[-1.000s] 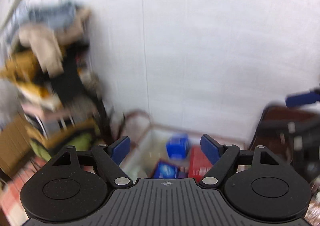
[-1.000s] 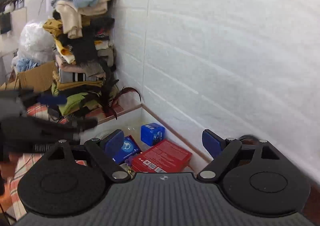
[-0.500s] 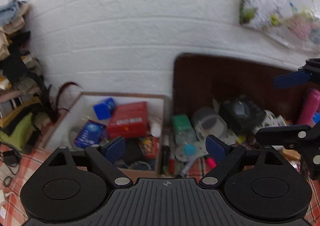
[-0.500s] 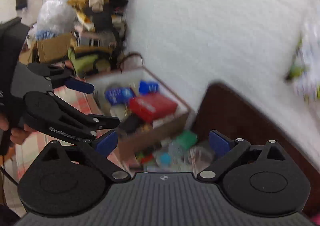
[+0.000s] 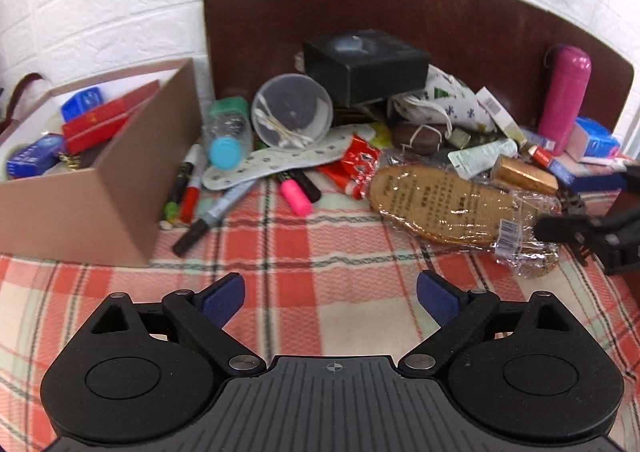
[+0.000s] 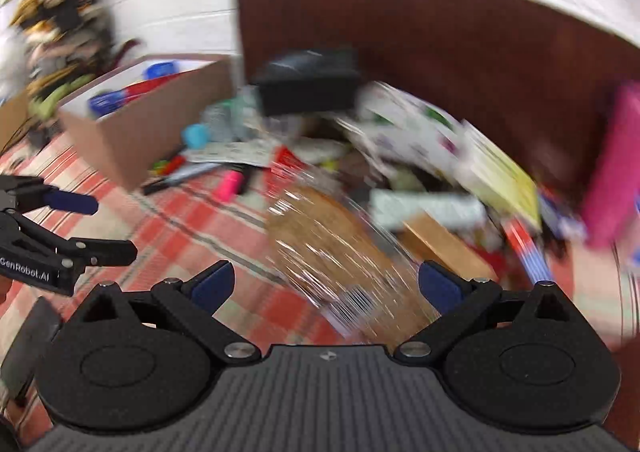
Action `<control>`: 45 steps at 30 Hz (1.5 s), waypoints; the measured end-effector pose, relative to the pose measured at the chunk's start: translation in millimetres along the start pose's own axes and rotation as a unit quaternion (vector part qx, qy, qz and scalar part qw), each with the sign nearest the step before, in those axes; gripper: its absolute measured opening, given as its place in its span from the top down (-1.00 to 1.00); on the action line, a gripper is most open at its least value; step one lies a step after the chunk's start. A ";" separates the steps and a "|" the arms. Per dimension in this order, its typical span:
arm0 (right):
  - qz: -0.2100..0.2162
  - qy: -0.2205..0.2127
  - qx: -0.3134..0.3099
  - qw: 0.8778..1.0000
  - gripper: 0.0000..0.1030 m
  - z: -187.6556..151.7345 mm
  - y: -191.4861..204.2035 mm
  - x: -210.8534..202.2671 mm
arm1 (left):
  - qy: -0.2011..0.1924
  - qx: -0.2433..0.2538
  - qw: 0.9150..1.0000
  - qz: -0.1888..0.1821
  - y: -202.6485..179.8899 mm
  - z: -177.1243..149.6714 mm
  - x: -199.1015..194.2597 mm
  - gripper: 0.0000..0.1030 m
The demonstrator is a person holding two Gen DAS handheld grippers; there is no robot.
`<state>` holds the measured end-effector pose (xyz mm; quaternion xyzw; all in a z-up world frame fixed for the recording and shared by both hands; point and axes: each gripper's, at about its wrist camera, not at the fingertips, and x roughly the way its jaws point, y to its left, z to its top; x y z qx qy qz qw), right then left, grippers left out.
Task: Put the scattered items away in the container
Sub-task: 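Move both tools back over the clutter toward the bread bag, then grasp the bread bag with the left tool while the right tool grasps the flowered snack bag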
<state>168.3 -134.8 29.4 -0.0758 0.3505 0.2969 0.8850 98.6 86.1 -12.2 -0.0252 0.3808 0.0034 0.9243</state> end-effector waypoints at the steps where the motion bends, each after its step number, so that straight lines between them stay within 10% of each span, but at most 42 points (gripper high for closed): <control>1: -0.009 -0.002 0.017 1.000 -0.92 -10.9 -9.8 0.0 | -0.002 0.003 1.000 0.000 -4.6 0.4 5.1 -0.92; 22: -0.006 -0.022 0.149 0.989 -0.64 -54.5 -60.8 49.0 | -0.006 -0.073 0.996 -0.040 -25.8 45.8 113.4 -0.90; 28: -0.019 -0.011 0.157 0.987 -0.35 -54.1 -57.5 58.9 | 0.016 -0.091 0.992 -0.089 -24.4 47.4 131.9 -0.46; 36: -0.023 -0.008 0.147 0.989 0.17 -56.2 -48.0 47.1 | 0.010 -0.115 0.988 -0.099 -3.3 42.4 114.0 0.71; 43: 0.024 -0.002 0.138 0.990 0.23 -65.3 -31.0 29.5 | 0.004 -0.124 0.987 -0.099 13.2 8.9 65.0 0.70; 45: 0.032 -0.003 0.140 0.990 0.07 -70.6 -29.3 24.2 | 0.015 -0.135 0.985 -0.110 20.3 -4.6 55.5 0.20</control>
